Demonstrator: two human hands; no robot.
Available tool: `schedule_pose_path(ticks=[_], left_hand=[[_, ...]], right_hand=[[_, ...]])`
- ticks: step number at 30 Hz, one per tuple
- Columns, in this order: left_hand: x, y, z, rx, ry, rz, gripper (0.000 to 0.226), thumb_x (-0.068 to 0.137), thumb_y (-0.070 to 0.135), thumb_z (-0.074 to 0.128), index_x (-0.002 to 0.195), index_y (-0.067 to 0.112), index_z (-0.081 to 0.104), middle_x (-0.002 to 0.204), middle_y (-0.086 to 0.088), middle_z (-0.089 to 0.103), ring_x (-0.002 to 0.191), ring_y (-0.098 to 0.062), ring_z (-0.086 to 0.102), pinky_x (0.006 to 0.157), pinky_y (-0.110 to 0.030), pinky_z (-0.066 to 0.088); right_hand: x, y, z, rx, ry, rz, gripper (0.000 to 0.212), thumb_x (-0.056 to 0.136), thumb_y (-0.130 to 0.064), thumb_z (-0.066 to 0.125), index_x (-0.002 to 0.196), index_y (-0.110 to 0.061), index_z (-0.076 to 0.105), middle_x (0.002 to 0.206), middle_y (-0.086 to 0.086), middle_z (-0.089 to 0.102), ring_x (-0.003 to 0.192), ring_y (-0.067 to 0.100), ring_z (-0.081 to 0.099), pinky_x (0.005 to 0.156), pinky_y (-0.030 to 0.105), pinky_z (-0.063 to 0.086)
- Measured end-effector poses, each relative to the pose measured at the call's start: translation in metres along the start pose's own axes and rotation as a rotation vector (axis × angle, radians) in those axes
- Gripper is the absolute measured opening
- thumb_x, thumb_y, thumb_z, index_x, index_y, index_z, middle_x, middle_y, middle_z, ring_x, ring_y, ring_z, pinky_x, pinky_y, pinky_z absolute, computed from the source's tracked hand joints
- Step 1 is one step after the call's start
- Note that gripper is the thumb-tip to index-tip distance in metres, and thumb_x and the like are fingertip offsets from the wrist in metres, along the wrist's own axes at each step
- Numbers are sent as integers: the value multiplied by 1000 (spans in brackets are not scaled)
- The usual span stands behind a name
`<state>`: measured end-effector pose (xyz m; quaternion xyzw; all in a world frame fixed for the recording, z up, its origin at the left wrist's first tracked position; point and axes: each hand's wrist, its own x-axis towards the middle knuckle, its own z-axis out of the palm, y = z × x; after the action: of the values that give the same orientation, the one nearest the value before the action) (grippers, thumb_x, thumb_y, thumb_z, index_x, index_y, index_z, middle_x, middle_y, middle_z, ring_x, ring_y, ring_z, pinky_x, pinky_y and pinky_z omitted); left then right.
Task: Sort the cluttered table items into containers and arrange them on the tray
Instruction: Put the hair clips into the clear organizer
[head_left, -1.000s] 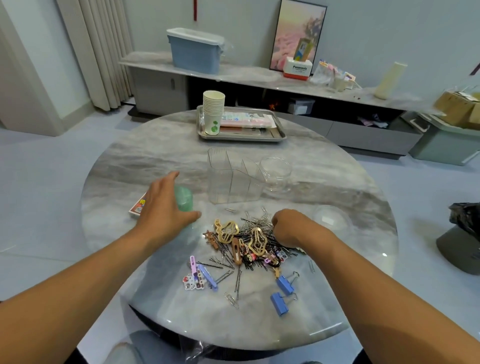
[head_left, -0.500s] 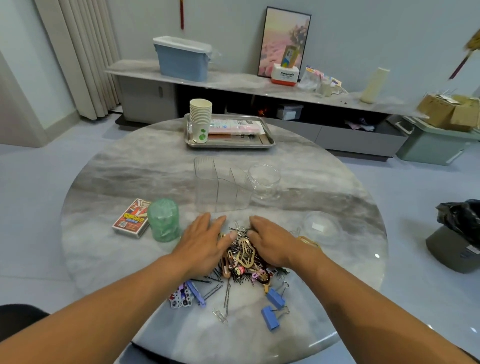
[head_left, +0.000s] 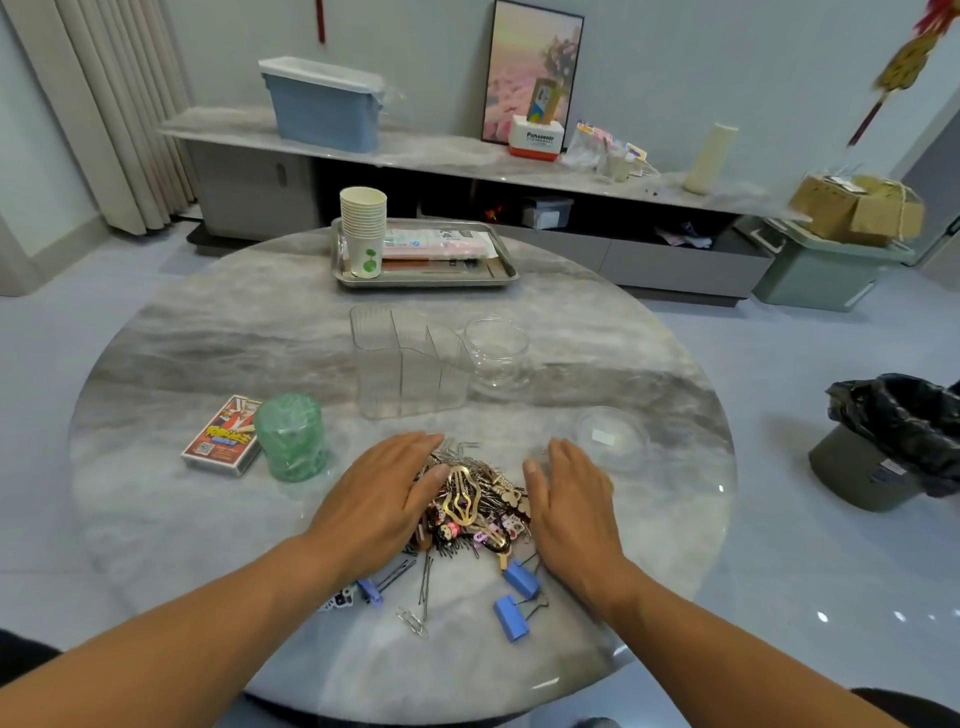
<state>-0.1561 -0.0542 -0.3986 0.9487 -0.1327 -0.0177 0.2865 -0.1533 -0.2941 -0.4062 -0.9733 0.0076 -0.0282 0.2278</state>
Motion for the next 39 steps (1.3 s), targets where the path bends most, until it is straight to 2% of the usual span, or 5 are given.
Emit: schedule_pose_path(ticks=[11, 20, 28, 35, 39], left_hand=[[-36, -1, 15, 23, 209, -238, 63, 102, 60, 16, 153, 30, 37, 158, 5, 39, 149, -13, 27, 123, -38, 19], [-1, 11, 30, -102, 201, -109, 60, 103, 62, 17, 152, 34, 39, 156, 15, 40, 144, -1, 29, 123, -27, 15], [11, 14, 18, -208, 106, 66, 50, 106, 56, 27, 150, 38, 41, 150, 22, 46, 133, 20, 29, 121, -33, 24], [-31, 13, 13, 232, 44, 724, 81, 90, 78, 47, 154, 29, 39, 162, 3, 35, 154, -14, 19, 125, -47, 12], [-43, 21, 35, 402, -60, 747, 95, 82, 91, 36, 158, 35, 26, 165, -3, 27, 156, -17, 8, 126, -50, 5]], right_hand=[[-18, -13, 21, 148, -95, -233, 79, 97, -72, 11, 157, -25, 35, 162, -7, 33, 151, 8, 22, 126, 31, 11], [16, -6, 12, 103, -54, 19, 76, 102, -65, 14, 162, -20, 20, 170, 1, 14, 157, 14, 5, 127, 40, 0], [-4, -35, 12, 460, -152, -220, 47, 107, -50, 28, 149, -38, 45, 133, -43, 42, 130, -21, 36, 109, 8, 25], [-8, -14, -2, 597, -29, -62, 42, 110, -36, 34, 149, -29, 48, 146, -15, 50, 134, -7, 42, 114, 18, 31], [-12, -14, 1, 631, 13, -25, 42, 110, -34, 35, 151, -30, 44, 149, -15, 48, 135, -8, 41, 103, 2, 27]])
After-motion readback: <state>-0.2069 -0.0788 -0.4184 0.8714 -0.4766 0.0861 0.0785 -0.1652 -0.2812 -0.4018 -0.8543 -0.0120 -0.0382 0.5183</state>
